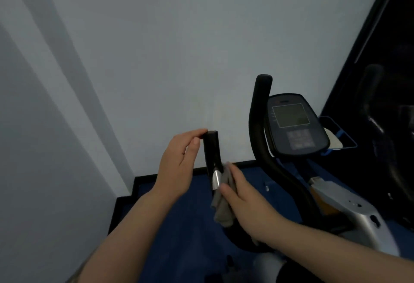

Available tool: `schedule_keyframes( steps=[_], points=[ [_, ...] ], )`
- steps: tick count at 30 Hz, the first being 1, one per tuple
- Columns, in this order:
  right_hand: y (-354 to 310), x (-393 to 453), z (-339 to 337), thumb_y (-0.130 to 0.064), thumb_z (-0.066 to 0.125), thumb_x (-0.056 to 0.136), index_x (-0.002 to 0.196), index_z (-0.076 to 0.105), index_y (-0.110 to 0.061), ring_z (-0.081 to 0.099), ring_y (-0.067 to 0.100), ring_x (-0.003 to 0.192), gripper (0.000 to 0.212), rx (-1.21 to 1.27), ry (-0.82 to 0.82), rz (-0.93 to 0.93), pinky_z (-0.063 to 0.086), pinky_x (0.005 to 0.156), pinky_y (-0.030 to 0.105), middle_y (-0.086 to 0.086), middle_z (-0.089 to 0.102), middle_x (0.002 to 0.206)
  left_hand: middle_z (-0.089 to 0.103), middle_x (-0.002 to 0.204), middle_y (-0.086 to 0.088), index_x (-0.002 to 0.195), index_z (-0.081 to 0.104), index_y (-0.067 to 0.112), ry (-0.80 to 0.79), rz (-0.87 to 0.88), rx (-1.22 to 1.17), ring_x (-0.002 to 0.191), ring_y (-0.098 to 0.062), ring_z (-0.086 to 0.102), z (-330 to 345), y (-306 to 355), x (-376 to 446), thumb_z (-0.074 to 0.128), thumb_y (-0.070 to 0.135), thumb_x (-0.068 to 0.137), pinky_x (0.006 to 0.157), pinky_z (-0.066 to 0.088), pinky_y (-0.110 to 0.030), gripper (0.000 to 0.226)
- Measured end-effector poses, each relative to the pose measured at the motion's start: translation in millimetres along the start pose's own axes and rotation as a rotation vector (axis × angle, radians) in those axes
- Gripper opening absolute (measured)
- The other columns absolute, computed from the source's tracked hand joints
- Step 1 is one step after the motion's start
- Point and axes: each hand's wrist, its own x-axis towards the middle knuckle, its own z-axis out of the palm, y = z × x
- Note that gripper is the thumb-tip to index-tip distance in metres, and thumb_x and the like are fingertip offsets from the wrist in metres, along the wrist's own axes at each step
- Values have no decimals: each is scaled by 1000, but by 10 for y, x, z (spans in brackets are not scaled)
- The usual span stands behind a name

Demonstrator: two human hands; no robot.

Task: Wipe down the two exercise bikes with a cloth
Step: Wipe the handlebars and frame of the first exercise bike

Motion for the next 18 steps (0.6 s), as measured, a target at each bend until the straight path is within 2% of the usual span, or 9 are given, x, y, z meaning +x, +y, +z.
schedule_keyframes(
  steps=[2,4,5,9,12,14,16,18],
  points=[
    [-190,184,45,-23,38,105,153,9,-34,39,-6,124,57,-9,135,-95,31,91,1,-14,34,146,60,124,16,130,59,27,-66,17,-37,118,4,51,-44,-56,10,37,33,101,97,36,-8,38],
    [-359,354,152,-19,39,105,154,10,-33,39,2,129,59,-8,279,-167,33,102,12,-8,34,150,57,126,22,132,56,31,-145,42,-56,120,5,49,-121,-108,39,35,37,100,97,34,-7,39],
    [-373,394,217,-19,40,105,154,10,-34,42,3,127,59,-17,341,-176,35,103,15,-8,35,149,56,127,25,132,55,34,-186,54,-59,120,6,48,-159,-128,67,33,38,100,97,33,-6,39],
    [-180,293,440,-32,41,103,149,15,-45,49,-4,113,54,-165,483,-149,41,88,13,-17,41,139,54,129,27,133,54,36,-321,88,-84,124,7,45,-293,-192,187,31,44,100,101,31,-6,42],
    [-283,406,384,-35,40,103,135,34,-42,60,2,94,33,-170,548,-171,50,78,19,-14,59,110,54,131,24,135,53,34,-395,88,-132,125,5,45,-318,-213,238,31,45,102,104,32,-11,41],
    [-428,542,354,-31,40,104,132,39,-42,62,0,83,30,-95,589,-243,51,73,18,-13,62,94,53,133,25,137,51,35,-437,94,-153,126,6,44,-335,-214,264,29,44,100,104,31,-10,44],
    [-449,608,411,-32,40,104,133,40,-44,62,-1,85,31,-84,658,-279,51,72,18,-10,62,98,52,133,25,137,50,35,-465,105,-160,127,8,43,-359,-223,280,27,44,99,103,29,-8,46],
    [-329,560,477,-38,40,103,129,42,-47,61,0,91,28,-161,708,-234,51,75,23,-10,62,104,50,133,26,137,50,36,-475,91,-178,126,10,42,-371,-241,273,26,46,98,101,27,-2,47]
  ],
)
